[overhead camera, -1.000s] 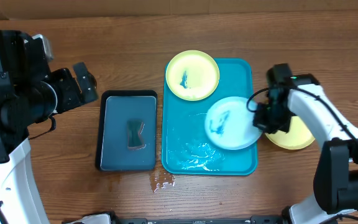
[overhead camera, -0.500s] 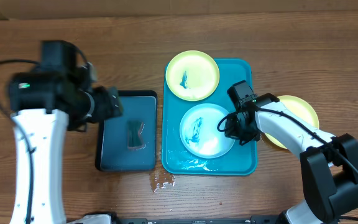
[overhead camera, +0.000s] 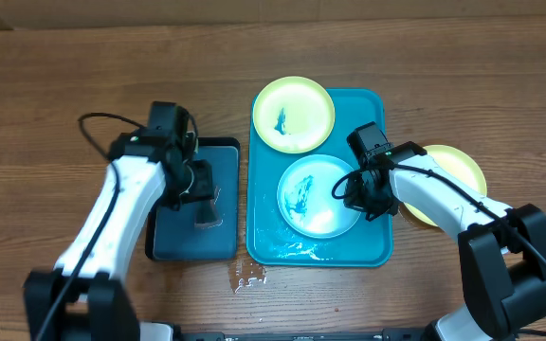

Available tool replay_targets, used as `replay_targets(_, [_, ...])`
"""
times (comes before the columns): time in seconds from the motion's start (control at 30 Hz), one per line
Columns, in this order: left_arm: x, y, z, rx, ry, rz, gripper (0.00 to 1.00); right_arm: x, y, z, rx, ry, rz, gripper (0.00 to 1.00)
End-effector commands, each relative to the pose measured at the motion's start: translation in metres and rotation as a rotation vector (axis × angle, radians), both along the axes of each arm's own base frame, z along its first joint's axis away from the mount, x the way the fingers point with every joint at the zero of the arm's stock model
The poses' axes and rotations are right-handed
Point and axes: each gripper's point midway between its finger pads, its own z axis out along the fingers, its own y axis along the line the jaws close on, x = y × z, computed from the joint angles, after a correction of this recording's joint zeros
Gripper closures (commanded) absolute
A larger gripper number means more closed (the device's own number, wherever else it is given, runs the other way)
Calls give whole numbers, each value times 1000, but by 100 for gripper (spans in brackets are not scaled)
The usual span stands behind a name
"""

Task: Clean dirty plates on tray and stack at the side
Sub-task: 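Grasp the sponge from the black tray with the left gripper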

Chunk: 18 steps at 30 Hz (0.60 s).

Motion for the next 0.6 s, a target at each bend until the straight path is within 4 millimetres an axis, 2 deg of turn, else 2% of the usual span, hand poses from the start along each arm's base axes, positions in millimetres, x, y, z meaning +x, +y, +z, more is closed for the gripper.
replay_targets(0.0, [-7, -1, -35, 32, 113, -10, 54, 1, -15, 0, -62, -18, -32, 96])
replay_targets(0.1, [-13, 0, -60, 48, 199, -11, 61, -1, -15, 0, -65, -11, -31, 96])
replay_targets(0.17, [-15, 0, -71, 50, 234, -10, 61, -3, -16, 0, -67, -5, -31, 96])
replay_targets(0.23, [-17, -1, -84, 47, 271, -12, 69, -3, -17, 0, -69, -1, -31, 96])
replay_targets(0.3, [-19, -2, -88, 42, 284, -11, 83, -3, -16, 0, -69, -1, -31, 96])
replay_targets(0.37, [-17, -3, -85, 39, 278, -11, 96, -4, -17, 0, -70, 0, -31, 96])
replay_targets(0.5, [-11, -3, -72, 39, 280, -11, 96, -5, -17, 0, -71, 4, -31, 96])
replay_targets(0.57, [-3, -2, -57, 51, 276, -11, 96, -5, -17, 0, -72, 5, -30, 96])
